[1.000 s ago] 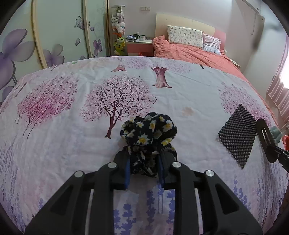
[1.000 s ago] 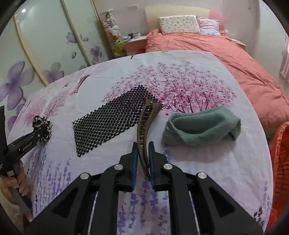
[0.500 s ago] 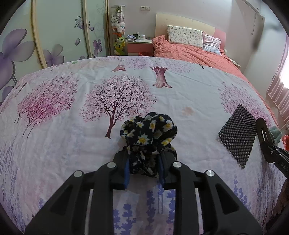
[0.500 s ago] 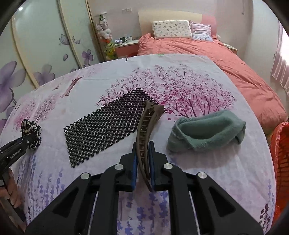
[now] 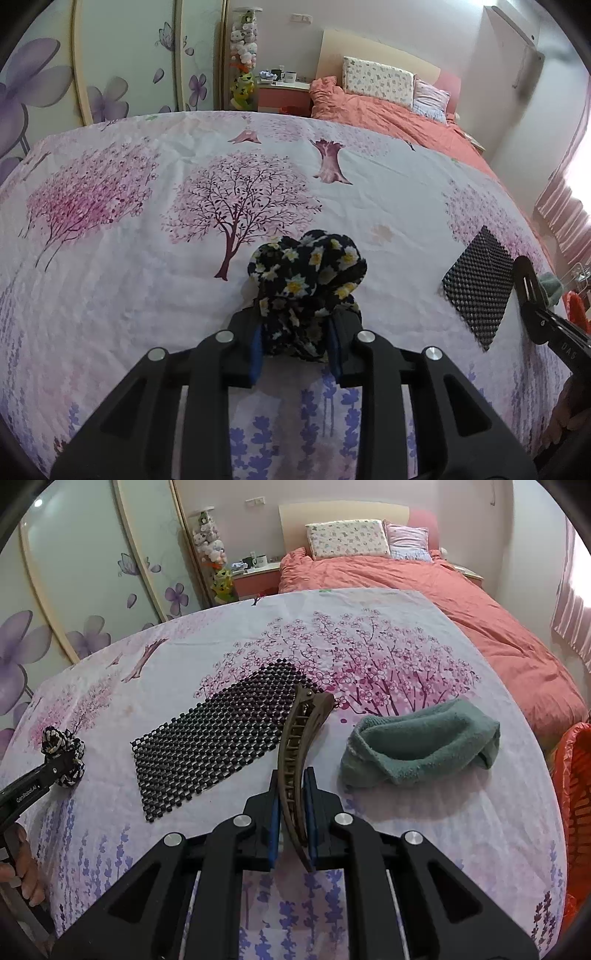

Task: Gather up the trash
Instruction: 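Grasp the brown hair clip with the right tool while the left holds the scrunchie, then carry scrunchie and hair clip over the orange basket and open both tools, then grasp the black mesh mat with the left tool while the right reaches the green towel, then close the right tool on the green towel and lift it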

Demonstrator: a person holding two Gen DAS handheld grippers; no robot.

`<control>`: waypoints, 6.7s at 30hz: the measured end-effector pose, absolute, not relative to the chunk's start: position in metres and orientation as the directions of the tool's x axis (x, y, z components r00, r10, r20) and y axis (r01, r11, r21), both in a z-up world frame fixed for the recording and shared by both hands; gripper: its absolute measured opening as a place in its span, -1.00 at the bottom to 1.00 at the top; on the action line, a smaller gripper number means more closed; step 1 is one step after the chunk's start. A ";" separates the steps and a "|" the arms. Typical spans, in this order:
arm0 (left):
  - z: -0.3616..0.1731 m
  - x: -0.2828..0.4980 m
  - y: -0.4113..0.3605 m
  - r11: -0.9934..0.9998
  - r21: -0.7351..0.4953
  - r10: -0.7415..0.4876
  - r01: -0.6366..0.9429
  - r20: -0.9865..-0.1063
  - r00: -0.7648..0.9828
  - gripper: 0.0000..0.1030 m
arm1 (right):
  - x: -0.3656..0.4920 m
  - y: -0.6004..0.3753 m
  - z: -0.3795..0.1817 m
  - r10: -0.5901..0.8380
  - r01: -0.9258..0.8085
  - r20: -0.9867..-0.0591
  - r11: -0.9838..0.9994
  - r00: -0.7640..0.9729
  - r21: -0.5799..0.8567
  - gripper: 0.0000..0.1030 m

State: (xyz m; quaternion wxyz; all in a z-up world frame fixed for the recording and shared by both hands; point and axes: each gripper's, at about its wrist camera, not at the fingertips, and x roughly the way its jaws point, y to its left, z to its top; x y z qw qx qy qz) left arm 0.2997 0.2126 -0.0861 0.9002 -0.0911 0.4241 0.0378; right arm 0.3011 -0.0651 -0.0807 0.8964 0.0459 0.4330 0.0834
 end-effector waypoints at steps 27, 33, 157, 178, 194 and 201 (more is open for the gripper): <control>-0.046 0.278 0.189 0.989 -0.127 -0.037 -0.076 -0.708 0.705 -0.70 | 0.266 -0.095 -0.031 0.304 -0.157 -0.643 0.948 0.703 0.276 -0.79; -0.008 0.258 0.151 0.992 -0.126 -0.090 0.008 -0.663 0.744 -0.70 | 0.238 -0.108 -0.005 0.267 -0.158 -0.599 0.960 0.755 0.229 -0.78; -0.069 0.320 0.123 0.994 0.086 0.108 -0.067 -0.723 0.682 -0.85 | 0.262 -0.128 -0.051 0.142 -0.034 -0.686 0.985 0.714 0.168 -0.24; -0.060 0.295 0.180 0.993 0.030 0.099 -0.111 -0.716 0.691 -0.85 | 0.305 -0.121 -0.074 0.022 0.117 -0.768 0.985 0.640 0.126 0.00; -0.080 0.317 0.191 0.983 -0.088 0.033 -0.158 -0.772 0.634 -0.87 | 0.303 -0.131 -0.073 0.020 0.113 -0.758 0.986 0.652 0.123 -0.88; -0.061 0.306 0.192 0.987 -0.108 0.005 -0.122 -0.727 0.687 -0.88 | 0.291 -0.139 -0.061 0.065 0.086 -0.722 0.982 0.689 0.171 -0.88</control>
